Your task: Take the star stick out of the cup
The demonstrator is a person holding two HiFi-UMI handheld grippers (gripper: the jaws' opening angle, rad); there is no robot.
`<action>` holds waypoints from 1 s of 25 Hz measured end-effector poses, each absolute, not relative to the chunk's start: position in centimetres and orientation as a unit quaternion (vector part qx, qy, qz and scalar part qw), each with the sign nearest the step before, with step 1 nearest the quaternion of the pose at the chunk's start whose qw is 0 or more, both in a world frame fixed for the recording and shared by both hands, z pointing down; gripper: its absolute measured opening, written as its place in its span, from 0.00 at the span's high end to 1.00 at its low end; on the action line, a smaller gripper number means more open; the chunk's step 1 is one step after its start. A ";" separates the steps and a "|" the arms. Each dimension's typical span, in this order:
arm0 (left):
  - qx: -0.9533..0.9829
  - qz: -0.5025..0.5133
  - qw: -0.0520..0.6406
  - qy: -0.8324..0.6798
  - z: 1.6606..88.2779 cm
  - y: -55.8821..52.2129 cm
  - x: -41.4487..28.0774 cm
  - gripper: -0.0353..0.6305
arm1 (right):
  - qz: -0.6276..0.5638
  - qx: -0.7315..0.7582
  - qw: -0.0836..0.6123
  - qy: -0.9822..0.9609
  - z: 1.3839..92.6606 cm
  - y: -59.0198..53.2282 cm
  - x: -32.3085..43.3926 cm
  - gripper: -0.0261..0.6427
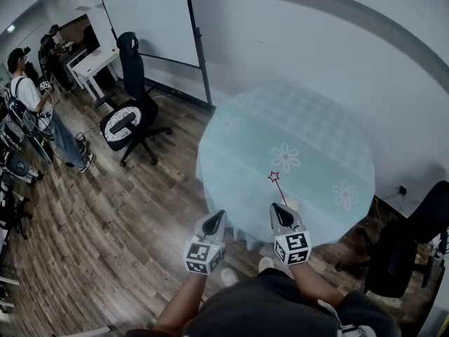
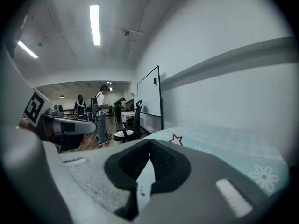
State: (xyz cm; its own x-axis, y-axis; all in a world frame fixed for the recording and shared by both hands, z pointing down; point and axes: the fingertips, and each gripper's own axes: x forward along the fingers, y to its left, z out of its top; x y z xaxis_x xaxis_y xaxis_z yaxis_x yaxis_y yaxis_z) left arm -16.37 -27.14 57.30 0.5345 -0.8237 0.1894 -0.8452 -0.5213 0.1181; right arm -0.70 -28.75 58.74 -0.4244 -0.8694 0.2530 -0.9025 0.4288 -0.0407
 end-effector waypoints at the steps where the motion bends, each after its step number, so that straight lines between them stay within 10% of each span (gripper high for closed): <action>1: 0.871 0.056 0.099 -0.478 57.5 -27.4 -16.1 0.94 | 0.081 0.528 0.105 -0.839 59.0 -29.0 -0.5 0.96; 25: 0.858 0.079 0.123 -0.492 60.4 -32.1 -12.6 0.94 | 0.098 0.510 0.277 -0.808 67.3 -35.5 4.3 0.83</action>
